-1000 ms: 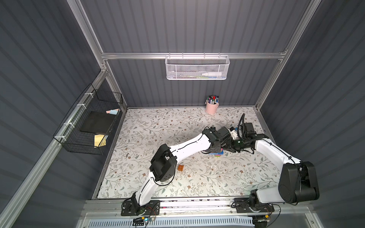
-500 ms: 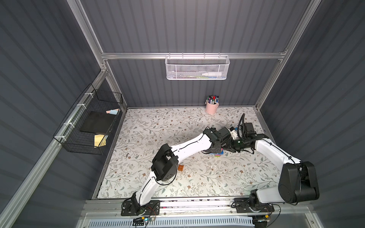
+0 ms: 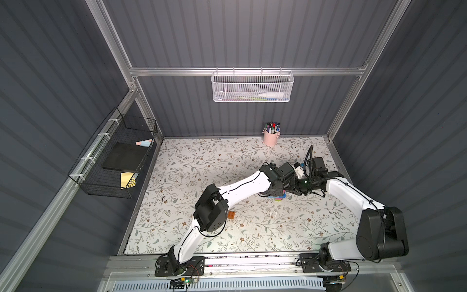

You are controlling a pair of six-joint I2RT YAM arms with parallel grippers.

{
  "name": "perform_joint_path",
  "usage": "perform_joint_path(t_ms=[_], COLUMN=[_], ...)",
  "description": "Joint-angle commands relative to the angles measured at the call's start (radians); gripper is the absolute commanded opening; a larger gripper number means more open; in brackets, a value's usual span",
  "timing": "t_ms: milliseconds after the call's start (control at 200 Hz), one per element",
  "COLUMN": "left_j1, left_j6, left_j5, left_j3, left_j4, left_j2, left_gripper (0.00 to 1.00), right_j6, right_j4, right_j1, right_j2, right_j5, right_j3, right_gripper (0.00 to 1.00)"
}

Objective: Assemble the number 4 with lego
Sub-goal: Assemble the lego brick with the lego brick.

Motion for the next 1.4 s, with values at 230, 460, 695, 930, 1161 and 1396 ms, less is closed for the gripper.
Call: perform_joint_path(t_ms=[230,460,695,930,1161,1396], left_j1=[0.012,0.013,0.015,0.016,0.015,0.017], left_j6=[-0.004,-0.008,-0.010,0.012,0.011,0.021], left_j5=[0.010,0.012,0.021,-0.003,-0.017,-0.028], left_j3=[-0.084,-0.107,-0.113,-0.087,-0.105,-0.109], left_j4=[-0.023,-0.005,0.011,0.018,0.051,0.062], left_j2=[-0.002,-0.018,-0.019,-0.050,-0.084,-0.091], left_gripper=[0.21,0.22,0.27,0.43,0.44,0.45], right_j6=[-0.022,-0.021,-0.023,-0.023,-0.024,-0.024], right_j4=[-0.111,-0.110,-0.112,-0.107,-0.103,-0.101], right_j1=[0.008,0.008,0.008,0.008,0.008,0.008], right_j2=[0.035,0.035,0.035,0.030,0.029,0.034], right_j5=[0.104,0.106,0.108,0.088,0.083,0.080], right_j3=[-0.045,-0.048,-0.044,-0.040,-0.039,-0.039], right_gripper=[0.30,0.29,0.29,0.29,0.29,0.30])
